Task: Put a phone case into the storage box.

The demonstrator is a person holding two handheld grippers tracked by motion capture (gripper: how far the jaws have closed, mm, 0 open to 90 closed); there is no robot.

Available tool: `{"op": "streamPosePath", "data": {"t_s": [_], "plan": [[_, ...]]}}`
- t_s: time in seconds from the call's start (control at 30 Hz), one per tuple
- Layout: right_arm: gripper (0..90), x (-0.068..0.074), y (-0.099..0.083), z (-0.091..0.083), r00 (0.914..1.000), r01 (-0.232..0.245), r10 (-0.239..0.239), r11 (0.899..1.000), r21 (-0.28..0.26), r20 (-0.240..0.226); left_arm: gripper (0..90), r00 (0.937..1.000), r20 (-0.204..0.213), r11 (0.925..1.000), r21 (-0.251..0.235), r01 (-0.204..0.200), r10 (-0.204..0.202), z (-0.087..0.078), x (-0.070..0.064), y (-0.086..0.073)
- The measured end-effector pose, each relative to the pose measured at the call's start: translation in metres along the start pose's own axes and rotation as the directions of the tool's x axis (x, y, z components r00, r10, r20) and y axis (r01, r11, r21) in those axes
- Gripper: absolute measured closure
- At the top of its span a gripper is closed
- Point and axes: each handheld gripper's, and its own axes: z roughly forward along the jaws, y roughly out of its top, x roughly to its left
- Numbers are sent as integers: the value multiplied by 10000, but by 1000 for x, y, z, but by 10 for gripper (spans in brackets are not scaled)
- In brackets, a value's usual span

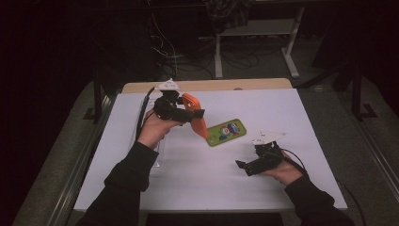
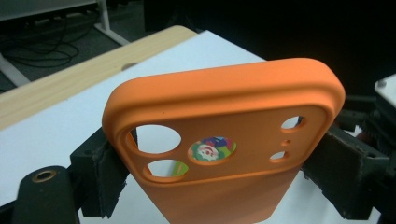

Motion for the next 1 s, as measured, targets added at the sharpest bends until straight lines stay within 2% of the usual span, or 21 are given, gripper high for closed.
{"op": "streamPosePath", "data": {"t_s": [0.03,0.17,0.4,0.53,0.67,0.8,0.9,1.0], "plan": [[0,0,0,0,10000,-31,31,10000,-6,-32,141,10000,-56,10000,23,-74,74,-4,4,2],[0,0,0,0,10000,-18,18,10000,38,-30,141,9991,-422,10000,-29,54,-55,-15,15,11],[0,0,0,1,10000,39,-38,10000,32,-89,141,9942,-1055,9997,-165,168,-184,-36,38,25],[0,0,0,1,9999,82,-82,10000,4,-114,141,9890,-1474,9998,-152,121,-142,-46,50,30],[0,0,0,1,9999,49,-49,10000,1,-101,142,9835,-1786,9992,-315,246,-298,-53,62,33],[0,0,0,1,9999,69,-69,10000,2,-125,141,9752,-2186,9990,-363,277,-350,-57,76,34],[0,-1,0,1,9999,49,-49,10000,41,-127,141,9644,-2607,9988,-326,361,-433,-58,86,34],[0,-1,0,1,9999,40,-40,10000,25,-101,141,9501,-3074,9986,-232,478,-526,-57,95,33]]}}
